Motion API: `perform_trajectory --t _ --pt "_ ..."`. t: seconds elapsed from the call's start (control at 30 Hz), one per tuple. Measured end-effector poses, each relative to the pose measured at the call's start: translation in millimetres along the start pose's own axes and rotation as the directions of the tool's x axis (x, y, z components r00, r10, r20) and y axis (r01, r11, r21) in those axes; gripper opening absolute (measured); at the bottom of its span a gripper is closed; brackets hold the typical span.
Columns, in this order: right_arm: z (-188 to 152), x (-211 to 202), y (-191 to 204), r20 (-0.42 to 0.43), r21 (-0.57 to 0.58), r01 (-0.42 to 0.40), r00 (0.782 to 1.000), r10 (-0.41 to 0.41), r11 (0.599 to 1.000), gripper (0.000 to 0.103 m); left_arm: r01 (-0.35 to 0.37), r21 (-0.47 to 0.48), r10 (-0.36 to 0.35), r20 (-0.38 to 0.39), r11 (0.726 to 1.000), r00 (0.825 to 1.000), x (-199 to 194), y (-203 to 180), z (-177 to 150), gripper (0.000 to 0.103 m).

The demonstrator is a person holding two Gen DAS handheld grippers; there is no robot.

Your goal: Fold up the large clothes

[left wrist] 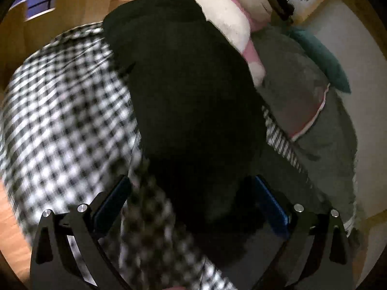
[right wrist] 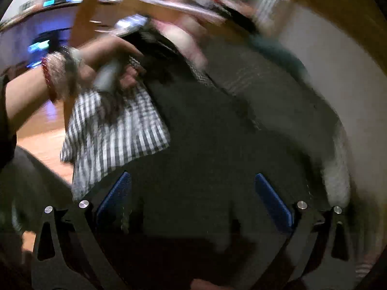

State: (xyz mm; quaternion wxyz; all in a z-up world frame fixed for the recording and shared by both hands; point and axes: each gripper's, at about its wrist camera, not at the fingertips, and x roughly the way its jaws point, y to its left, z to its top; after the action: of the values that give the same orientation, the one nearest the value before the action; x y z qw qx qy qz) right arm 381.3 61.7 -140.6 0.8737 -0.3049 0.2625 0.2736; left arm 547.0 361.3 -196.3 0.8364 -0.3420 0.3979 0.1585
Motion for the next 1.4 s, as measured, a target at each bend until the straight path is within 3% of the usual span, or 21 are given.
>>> perform_trajectory --t 0.1,0.17,0.23,0.27,0.33,0.43,0.53,0.57,0.67,0.7,0.8,0.83,0.9,0.97,1.03,1.07,1.1,1.23,1.27,1.3,1.4 --pt "46.2 63.1 7.9 0.046 -0.106 -0.019 0.999 0.024 0.994 0.1 0.089 -0.08 -0.093 -0.053 0.993 0.994 19.5 5.4 19.2 0.098" --pt "73.5 106.6 11.4 0.031 -0.142 -0.08 0.996 0.085 0.987 0.1 0.177 -0.161 -0.187 -0.055 0.971 0.981 28.9 13.5 29.0 0.092" --pt "87.5 135.9 11.1 0.003 -0.146 -0.108 0.994 0.109 0.983 0.1 0.217 -0.224 -0.242 -0.088 0.95 0.966 38.1 17.0 31.6 0.055" --pt "94.9 152.6 7.8 -0.033 -0.119 -0.138 0.99 0.135 0.983 0.096 0.24 -0.222 -0.267 -0.103 0.945 0.958 42.9 15.8 33.2 0.048" --pt "106.1 161.6 -3.1 -0.054 -0.041 -0.222 0.974 0.22 0.974 0.088 0.279 -0.201 -0.306 -0.115 0.939 0.945 48.5 5.0 32.2 0.021" --pt "137.8 145.4 -38.4 0.036 0.06 -0.3 0.954 0.298 0.952 0.089 0.225 -0.034 -0.227 -0.103 0.974 0.968 44.2 -34.7 26.7 0.012" --pt "197.2 131.3 -83.7 0.135 0.139 -0.365 0.928 0.348 0.921 0.091 0.075 0.166 -0.065 -0.06 0.983 0.996 47.9 -82.4 8.5 0.011" --pt "225.3 135.2 -98.7 0.134 0.159 -0.398 0.915 0.379 0.904 0.1 -0.015 0.263 0.024 -0.033 0.965 0.999 53.1 -102.9 -3.6 0.011" --pt "295.1 186.5 -104.0 -0.069 0.208 -0.452 0.878 0.474 0.868 0.1 -0.165 0.446 0.173 0.023 0.88 0.985 72.1 -147.8 -29.7 0.011" --pt "314.3 212.0 -93.2 -0.167 0.234 -0.458 0.85 0.499 0.858 0.1 -0.207 0.489 0.211 0.048 0.847 0.976 79.0 -156.0 -37.1 0.011" --pt "336.4 269.3 -39.6 -0.408 0.312 -0.456 0.728 0.551 0.833 0.1 -0.32 0.571 0.303 0.128 0.756 0.944 94.1 -184.4 -57.6 0.01" --pt "337.1 286.5 -21.8 -0.472 0.294 -0.436 0.708 0.526 0.851 0.1 -0.341 0.585 0.318 0.146 0.736 0.937 97.3 -191.4 -61.6 0.01" --pt "329.1 302.4 11.1 -0.569 0.193 -0.383 0.706 0.421 0.903 0.1 -0.374 0.61 0.339 0.178 0.699 0.924 101.2 -198.4 -66.9 0.009" --pt "316.8 318.8 41.2 -0.645 0.127 -0.374 0.673 0.363 0.919 0.1 -0.399 0.629 0.354 0.204 0.667 0.913 98.8 -198.5 -71.0 0.008" --pt "313.3 336.3 55.2 -0.674 0.094 -0.352 0.666 0.32 0.931 0.09 -0.428 0.646 0.37 0.233 0.632 0.899 100.3 -206.5 -77.5 0.008" --pt "307.3 338.8 57.1 -0.687 0.098 -0.349 0.654 0.317 0.932 0.074 -0.432 0.651 0.371 0.239 0.625 0.897 98.5 -212.0 -83.5 0.008" --pt "306.9 342.7 60.1 -0.702 0.095 -0.351 0.639 0.313 0.931 0.073 -0.435 0.656 0.373 0.243 0.617 0.895 97.3 -213.2 -84.7 0.008" --pt "316.8 309.7 56.6 -0.683 0.105 -0.36 0.651 0.331 0.927 0.078 -0.444 0.662 0.377 0.253 0.604 0.891 87.8 -223.4 -99.0 0.008" --pt "317.9 295.9 56.8 -0.694 0.092 -0.363 0.644 0.321 0.927 0.094 -0.451 0.666 0.381 0.26 0.595 0.887 81.6 -213.9 -100.3 0.008" --pt "317.7 290.0 59.0 -0.698 0.071 -0.37 0.645 0.311 0.926 0.098 -0.463 0.67 0.389 0.271 0.58 0.88 79.5 -208.2 -102.1 0.008" --pt "300.1 280.8 83.1 -0.731 -0.026 -0.355 0.644 0.225 0.934 0.097 -0.488 0.678 0.408 0.292 0.549 0.865 65.6 -203.1 -115.4 0.008"
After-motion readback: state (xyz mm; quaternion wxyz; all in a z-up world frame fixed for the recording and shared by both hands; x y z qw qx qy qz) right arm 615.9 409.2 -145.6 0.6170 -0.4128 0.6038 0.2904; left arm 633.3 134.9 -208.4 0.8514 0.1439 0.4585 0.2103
